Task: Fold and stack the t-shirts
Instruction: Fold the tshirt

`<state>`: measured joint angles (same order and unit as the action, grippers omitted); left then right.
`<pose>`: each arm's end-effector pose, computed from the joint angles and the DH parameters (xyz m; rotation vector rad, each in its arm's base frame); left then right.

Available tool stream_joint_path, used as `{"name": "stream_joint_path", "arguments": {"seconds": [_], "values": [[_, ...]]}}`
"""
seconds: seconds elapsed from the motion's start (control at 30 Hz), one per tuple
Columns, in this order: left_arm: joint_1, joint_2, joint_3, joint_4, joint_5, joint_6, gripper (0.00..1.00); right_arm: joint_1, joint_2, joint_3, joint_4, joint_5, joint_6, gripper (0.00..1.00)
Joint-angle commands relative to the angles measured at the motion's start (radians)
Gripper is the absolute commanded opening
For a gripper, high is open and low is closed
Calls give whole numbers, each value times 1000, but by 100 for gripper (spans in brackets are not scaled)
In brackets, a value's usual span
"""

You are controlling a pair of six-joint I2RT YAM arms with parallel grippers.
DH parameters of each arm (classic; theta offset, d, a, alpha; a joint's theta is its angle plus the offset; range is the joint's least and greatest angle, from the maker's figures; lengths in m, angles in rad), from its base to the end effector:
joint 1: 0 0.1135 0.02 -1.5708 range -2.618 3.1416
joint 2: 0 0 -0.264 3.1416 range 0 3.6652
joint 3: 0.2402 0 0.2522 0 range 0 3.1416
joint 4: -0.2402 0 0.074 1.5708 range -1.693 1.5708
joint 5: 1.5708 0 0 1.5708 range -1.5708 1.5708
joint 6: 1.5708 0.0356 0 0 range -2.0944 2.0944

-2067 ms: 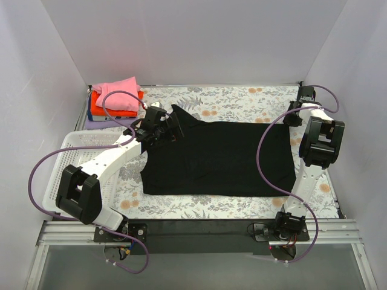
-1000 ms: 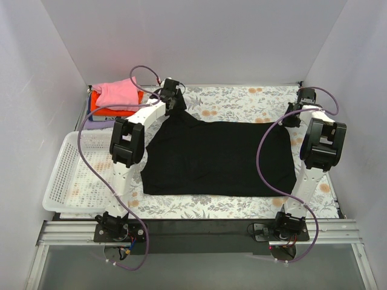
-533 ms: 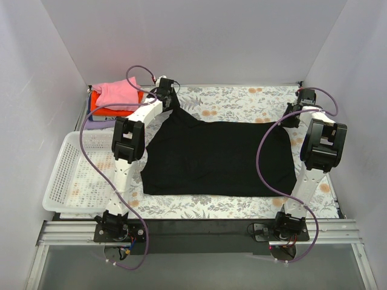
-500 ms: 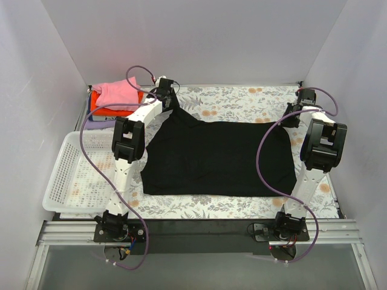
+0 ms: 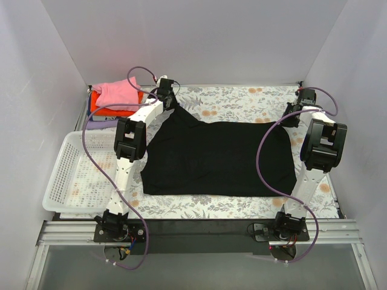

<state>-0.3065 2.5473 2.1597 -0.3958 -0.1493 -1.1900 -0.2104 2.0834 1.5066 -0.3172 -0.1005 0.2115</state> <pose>0.5408 -0.1656 0.1472 -1.0989 2.1484 -0.5495 0.4467 -0.0918 0.1750 0.4730 2.4168 0.1243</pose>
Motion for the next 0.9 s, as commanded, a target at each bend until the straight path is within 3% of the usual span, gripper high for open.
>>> {"name": "stream_joint_path", "arguments": {"seconds": [0.0,0.1,0.4,0.87], "values": [[3,-24,-12,-3,21,-16,9,-3,-52,-9,21,-16,3,1],[1,-32,-18,-3,25,-19,0,-3,-49,-8,20,-19,3,1],[4,-137,-64,18,36,-63,0,-3,-68,-11,21,-33,-1,1],[30,-479,-371,149,131,-184,0,-4,-189,-72,20,-33,-12,1]]}}
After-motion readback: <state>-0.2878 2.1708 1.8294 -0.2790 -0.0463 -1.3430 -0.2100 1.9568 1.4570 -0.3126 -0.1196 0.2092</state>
